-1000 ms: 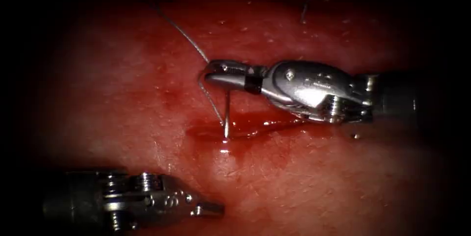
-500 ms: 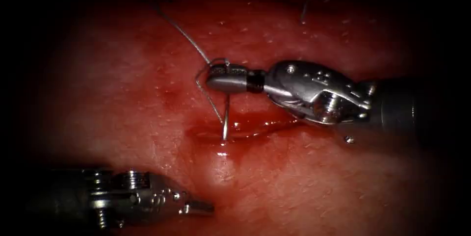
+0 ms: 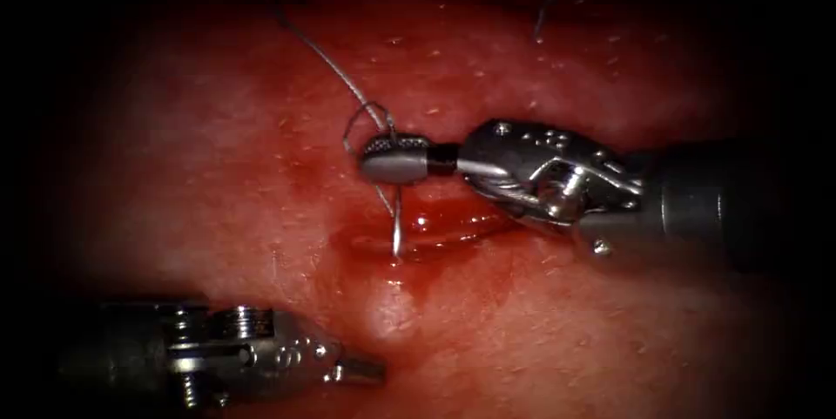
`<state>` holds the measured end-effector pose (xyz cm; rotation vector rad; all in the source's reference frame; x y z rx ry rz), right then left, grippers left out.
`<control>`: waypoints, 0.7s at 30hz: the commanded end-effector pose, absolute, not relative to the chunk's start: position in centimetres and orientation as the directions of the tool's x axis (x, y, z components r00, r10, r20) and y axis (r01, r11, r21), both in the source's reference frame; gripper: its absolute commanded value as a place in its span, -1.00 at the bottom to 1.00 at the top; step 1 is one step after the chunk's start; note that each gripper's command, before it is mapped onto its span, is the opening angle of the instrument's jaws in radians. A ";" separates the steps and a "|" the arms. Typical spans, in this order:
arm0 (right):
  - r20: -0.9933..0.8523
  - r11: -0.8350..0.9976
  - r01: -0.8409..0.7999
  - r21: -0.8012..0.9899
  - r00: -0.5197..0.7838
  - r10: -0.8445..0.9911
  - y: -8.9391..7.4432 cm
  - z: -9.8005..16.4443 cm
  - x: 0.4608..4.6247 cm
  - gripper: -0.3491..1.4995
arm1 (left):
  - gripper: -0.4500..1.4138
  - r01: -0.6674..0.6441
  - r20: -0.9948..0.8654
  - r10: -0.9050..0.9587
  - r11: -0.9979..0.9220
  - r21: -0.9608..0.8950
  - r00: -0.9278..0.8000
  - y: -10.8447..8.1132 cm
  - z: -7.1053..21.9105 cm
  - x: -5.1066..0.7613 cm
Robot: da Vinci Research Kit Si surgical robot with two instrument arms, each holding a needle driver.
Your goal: Wound Closure
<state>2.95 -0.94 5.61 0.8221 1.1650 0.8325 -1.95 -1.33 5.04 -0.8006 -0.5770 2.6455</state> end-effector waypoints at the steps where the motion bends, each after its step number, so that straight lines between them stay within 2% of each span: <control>1: -0.421 0.447 -0.115 0.887 0.194 0.886 -1.0 5.6 3.02 -1.00 | -1.00 -0.178 -0.455 0.405 -0.868 -0.463 -0.793 -1.3 5.1 -1.99; 21: -0.195 0.217 -0.067 0.974 0.248 0.949 -1.4 5.3 3.02 -1.00 | -1.00 -0.168 -0.458 0.402 -0.867 -0.470 -0.793 -1.3 5.0 -1.91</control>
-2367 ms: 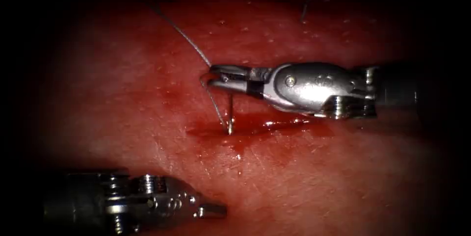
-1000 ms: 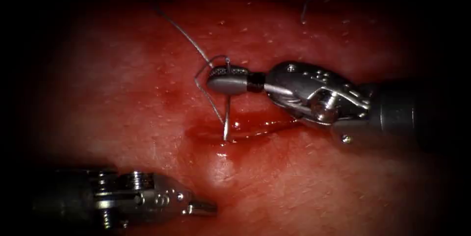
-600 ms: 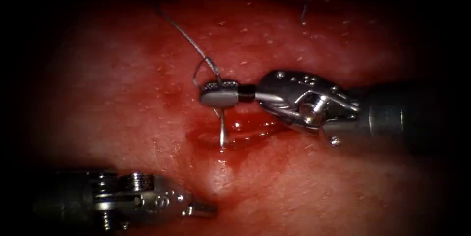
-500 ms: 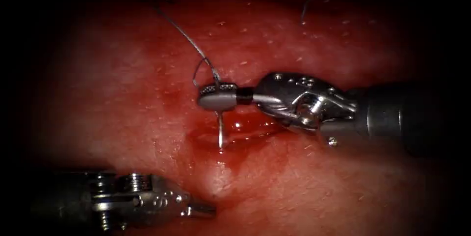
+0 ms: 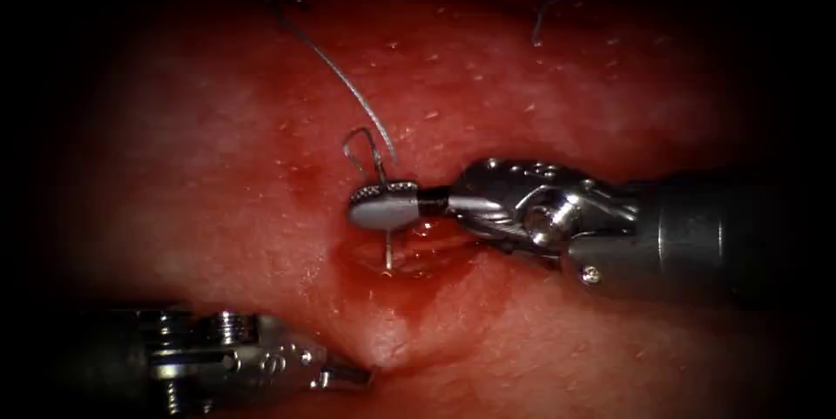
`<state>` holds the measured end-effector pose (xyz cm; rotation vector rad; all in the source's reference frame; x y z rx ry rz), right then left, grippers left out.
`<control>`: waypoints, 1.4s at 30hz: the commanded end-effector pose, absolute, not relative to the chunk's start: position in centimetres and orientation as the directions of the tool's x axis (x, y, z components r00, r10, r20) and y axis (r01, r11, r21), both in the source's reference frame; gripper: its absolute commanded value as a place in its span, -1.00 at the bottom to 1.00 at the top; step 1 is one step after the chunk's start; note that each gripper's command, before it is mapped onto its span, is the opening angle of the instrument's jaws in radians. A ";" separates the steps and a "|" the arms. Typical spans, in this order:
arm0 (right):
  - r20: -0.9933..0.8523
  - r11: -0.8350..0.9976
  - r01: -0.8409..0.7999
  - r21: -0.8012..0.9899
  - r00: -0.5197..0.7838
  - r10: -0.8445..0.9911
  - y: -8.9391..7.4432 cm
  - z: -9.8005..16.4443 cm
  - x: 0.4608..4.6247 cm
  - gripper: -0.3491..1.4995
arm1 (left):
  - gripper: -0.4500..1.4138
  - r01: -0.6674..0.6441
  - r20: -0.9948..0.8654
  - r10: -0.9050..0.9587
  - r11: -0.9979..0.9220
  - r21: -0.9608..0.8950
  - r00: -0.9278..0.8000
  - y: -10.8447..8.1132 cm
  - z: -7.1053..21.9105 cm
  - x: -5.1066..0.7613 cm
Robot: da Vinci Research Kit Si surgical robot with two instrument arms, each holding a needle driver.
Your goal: Wound Closure
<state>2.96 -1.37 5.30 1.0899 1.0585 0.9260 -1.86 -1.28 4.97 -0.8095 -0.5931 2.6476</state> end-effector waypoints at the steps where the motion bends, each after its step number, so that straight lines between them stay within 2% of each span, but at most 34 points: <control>1: -0.187 0.209 -0.066 0.976 0.248 0.951 -1.4 5.3 3.02 -1.00 | -1.00 -0.168 -0.458 0.402 -0.867 -0.470 -0.793 -1.3 5.0 -1.91; 11: -0.100 0.124 -0.077 0.989 0.258 0.961 -1.6 5.2 3.07 -1.00 | -1.00 -0.170 -0.459 0.402 -0.867 -0.468 -0.792 -1.3 5.0 -1.90; 16: -0.144 0.161 -0.063 0.985 0.222 0.964 -1.6 5.2 3.08 -1.00 | -1.00 -0.175 -0.458 0.404 -0.869 -0.463 -0.792 -1.2 5.0 -1.88; 17: -0.187 0.201 -0.056 0.978 0.187 0.964 -1.5 5.2 3.06 -0.56 | -1.00 -0.177 -0.460 0.406 -0.869 -0.463 -0.790 -1.2 4.9 -1.88; 20: -0.242 0.251 -0.067 0.966 0.114 0.963 -1.4 5.3 2.95 0.42 | -0.93 -0.176 -0.478 0.405 -0.874 -0.454 -0.780 -1.2 4.9 -1.87; 21: -0.260 0.268 -0.079 0.960 0.102 0.960 -1.3 5.3 2.90 0.54 | -0.89 -0.174 -0.484 0.403 -0.876 -0.450 -0.777 -1.2 4.9 -1.87; 23: -0.295 0.302 -0.102 0.948 0.080 0.952 -1.2 5.3 2.78 0.69 | -0.68 -0.181 -0.506 0.411 -0.879 -0.442 -0.758 -1.2 4.8 -1.86; 28: -0.358 0.357 -0.153 0.922 0.022 0.934 -0.8 5.4 2.27 0.71 | -0.64 -0.196 -0.632 0.442 -0.885 -0.422 -0.637 -1.1 4.8 -1.82; 32: -0.393 0.383 -0.152 0.911 -0.035 0.919 -0.7 5.3 1.98 0.60 | -0.59 -0.173 -0.695 0.405 -0.908 -0.382 -0.594 -1.1 4.8 -1.80; 39: -0.407 0.388 -0.198 0.900 -0.065 0.911 -0.6 5.3 1.85 0.51 | -0.46 -0.167 -0.798 0.366 -0.930 -0.326 -0.480 -1.1 4.7 -1.82; 42: -0.408 0.390 -0.195 0.900 -0.062 0.911 -0.7 5.3 1.90 0.47 | -0.32 -0.176 -0.827 0.354 -0.935 -0.307 -0.436 -1.1 4.7 -1.88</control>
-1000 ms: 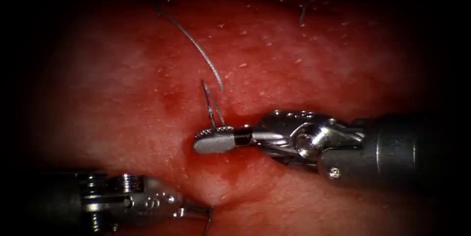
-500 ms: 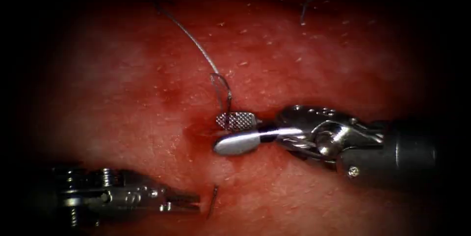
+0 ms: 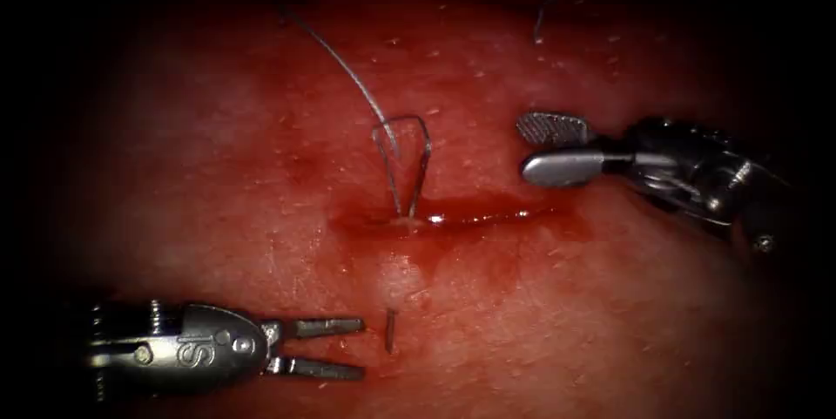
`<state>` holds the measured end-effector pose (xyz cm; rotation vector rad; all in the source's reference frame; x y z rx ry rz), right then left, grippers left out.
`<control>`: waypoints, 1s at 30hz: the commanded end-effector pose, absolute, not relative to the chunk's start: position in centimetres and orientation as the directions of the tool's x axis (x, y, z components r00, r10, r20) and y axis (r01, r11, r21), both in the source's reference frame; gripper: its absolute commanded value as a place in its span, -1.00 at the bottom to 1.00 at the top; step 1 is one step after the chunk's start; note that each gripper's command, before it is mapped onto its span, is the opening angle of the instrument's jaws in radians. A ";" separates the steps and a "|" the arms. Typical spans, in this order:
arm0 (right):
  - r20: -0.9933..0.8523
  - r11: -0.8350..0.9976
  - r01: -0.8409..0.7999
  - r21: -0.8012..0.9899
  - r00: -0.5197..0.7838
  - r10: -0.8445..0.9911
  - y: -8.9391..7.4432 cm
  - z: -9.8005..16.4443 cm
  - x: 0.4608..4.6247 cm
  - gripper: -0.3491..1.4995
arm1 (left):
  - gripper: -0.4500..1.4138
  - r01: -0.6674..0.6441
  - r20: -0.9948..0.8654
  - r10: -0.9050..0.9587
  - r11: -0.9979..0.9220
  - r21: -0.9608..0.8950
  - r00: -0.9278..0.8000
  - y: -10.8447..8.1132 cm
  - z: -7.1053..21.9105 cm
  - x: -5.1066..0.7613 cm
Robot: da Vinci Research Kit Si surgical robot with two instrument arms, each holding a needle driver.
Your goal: Wound Closure
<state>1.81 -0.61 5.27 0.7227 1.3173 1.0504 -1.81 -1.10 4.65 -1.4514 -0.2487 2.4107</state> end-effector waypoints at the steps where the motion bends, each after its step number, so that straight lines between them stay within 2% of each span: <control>1: -0.409 0.391 -0.193 0.900 -0.061 0.911 -0.7 5.3 1.92 0.47 | -0.28 -0.176 -0.834 0.346 -0.938 -0.298 -0.430 -1.1 4.7 -1.89; 3: -0.411 0.393 -0.196 0.899 -0.062 0.910 -0.7 5.4 1.95 0.45 | -0.17 -0.170 -0.845 0.323 -0.946 -0.276 -0.425 -1.1 4.7 -1.93; 7: -0.416 0.398 -0.197 0.896 -0.061 0.907 -0.8 5.4 2.00 0.38 | -0.12 -0.172 -0.871 0.295 -0.954 -0.245 -0.394 -1.0 4.6 -1.98; 14: -0.424 0.405 -0.200 0.892 -0.060 0.904 -0.8 5.5 2.05 0.35 | -0.24 -0.187 -0.881 0.286 -0.955 -0.230 -0.377 -0.9 4.5 -2.12; 15: -0.424 0.405 -0.200 0.892 -0.060 0.904 -0.8 5.5 2.05 0.33 | -0.30 -0.187 -0.881 0.286 -0.955 -0.230 -0.377 -0.9 4.5 -2.14; 18: -0.424 0.405 -0.201 0.892 -0.060 0.904 -0.8 5.5 2.06 0.29 | -0.69 -0.183 -0.883 0.282 -0.956 -0.227 -0.376 -0.9 4.6 -2.21; 19: -0.424 0.405 -0.201 0.892 -0.060 0.904 -0.8 5.5 2.06 0.29 | -0.93 -0.184 -0.882 0.280 -0.957 -0.225 -0.378 -0.9 4.6 -2.23; 20: -0.424 0.405 -0.200 0.892 -0.060 0.904 -0.8 5.5 2.06 0.27 | -1.00 -0.180 -0.880 0.278 -0.958 -0.224 -0.386 -0.9 4.7 -2.24; 25: -0.422 0.404 -0.197 0.893 -0.058 0.905 -0.9 5.4 2.06 0.22 | -1.00 -0.158 -0.871 0.273 -0.961 -0.227 -0.408 -0.9 4.7 -2.27; 28: -0.419 0.403 -0.186 0.896 -0.051 0.907 -0.9 5.4 2.04 0.02 | -1.00 -0.133 -0.848 0.299 -0.954 -0.268 -0.438 -0.8 4.7 -2.25; 30: -0.416 0.403 -0.179 0.898 -0.047 0.908 -0.9 5.4 2.03 -0.04 | -1.00 -0.126 -0.842 0.317 -0.948 -0.291 -0.437 -0.8 4.7 -2.24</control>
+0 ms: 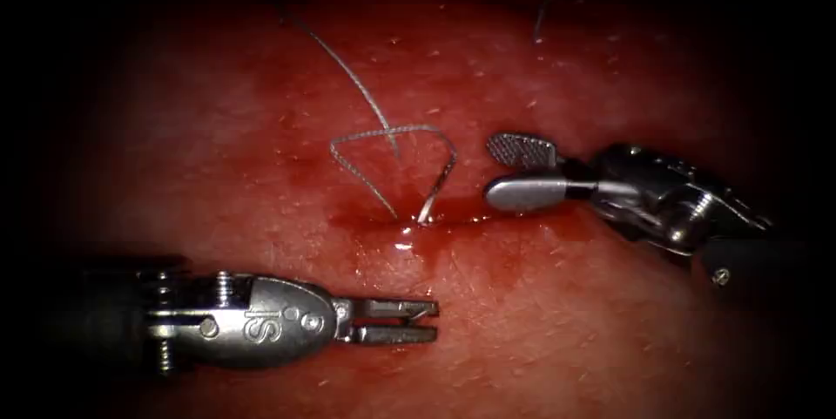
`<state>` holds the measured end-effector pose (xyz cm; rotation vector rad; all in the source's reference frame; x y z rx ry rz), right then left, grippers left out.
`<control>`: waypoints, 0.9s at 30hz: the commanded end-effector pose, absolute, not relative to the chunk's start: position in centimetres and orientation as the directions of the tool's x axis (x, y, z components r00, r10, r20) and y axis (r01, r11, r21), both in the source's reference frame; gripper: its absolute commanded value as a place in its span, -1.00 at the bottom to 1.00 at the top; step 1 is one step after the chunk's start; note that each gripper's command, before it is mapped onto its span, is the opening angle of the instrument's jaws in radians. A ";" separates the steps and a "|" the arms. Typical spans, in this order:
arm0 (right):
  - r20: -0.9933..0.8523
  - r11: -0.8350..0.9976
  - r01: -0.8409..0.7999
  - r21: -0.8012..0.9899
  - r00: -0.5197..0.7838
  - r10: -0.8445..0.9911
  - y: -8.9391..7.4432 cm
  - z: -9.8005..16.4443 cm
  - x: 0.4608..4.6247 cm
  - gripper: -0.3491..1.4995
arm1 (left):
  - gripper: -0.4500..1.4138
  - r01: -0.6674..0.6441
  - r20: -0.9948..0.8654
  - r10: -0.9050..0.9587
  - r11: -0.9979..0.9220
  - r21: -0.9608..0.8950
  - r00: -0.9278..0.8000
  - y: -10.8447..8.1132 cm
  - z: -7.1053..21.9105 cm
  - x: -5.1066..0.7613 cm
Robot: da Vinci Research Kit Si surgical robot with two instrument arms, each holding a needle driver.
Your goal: Wound Closure
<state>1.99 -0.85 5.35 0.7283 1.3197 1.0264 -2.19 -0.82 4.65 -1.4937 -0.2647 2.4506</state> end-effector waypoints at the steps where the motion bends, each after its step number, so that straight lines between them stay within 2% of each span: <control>1: -0.415 0.402 -0.172 0.899 -0.042 0.909 -0.9 5.4 2.02 0.06 | -1.00 -0.129 -0.835 0.340 -0.940 -0.316 -0.432 -0.8 4.7 -2.23; 3: -0.411 0.400 -0.165 0.901 -0.039 0.911 -0.9 5.3 1.99 0.13 | -1.00 -0.143 -0.818 0.387 -0.921 -0.361 -0.426 -0.8 4.6 -2.23; 5: -0.407 0.397 -0.159 0.904 -0.036 0.913 -0.9 5.3 1.96 0.07 | -1.00 -0.160 -0.798 0.451 -0.892 -0.424 -0.400 -0.8 4.6 -2.22; 9: -0.403 0.396 -0.146 0.907 -0.028 0.915 -1.0 5.1 1.91 0.16 | -1.00 -0.195 -0.747 0.575 -0.817 -0.542 -0.334 -0.7 4.4 -2.19; 11: -0.420 0.417 -0.113 0.902 -0.004 0.908 -1.1 5.1 1.90 -0.02 | -1.00 -0.217 -0.688 0.656 -0.753 -0.621 -0.311 -0.7 4.3 -2.18; 13: -0.428 0.428 -0.076 0.901 0.021 0.904 -1.1 5.0 1.90 -0.44 | -1.00 -0.236 -0.627 0.721 -0.691 -0.684 -0.294 -0.6 4.2 -2.17; 19: -0.458 0.462 -0.030 0.887 0.089 0.885 -1.2 5.0 2.00 -0.40 | -1.00 -0.248 -0.380 0.891 -0.438 -0.864 -0.248 -0.6 4.0 -2.14; 20: -0.464 0.467 -0.019 0.884 0.095 0.881 -1.2 5.0 2.03 -0.40 | -1.00 -0.244 -0.291 0.926 -0.348 -0.905 -0.241 -0.6 3.9 -2.13; 27: -0.476 0.479 -0.002 0.878 0.105 0.873 -1.3 5.0 2.08 -0.53 | -1.00 -0.218 -0.155 0.955 -0.212 -0.953 -0.251 -0.6 3.6 -2.14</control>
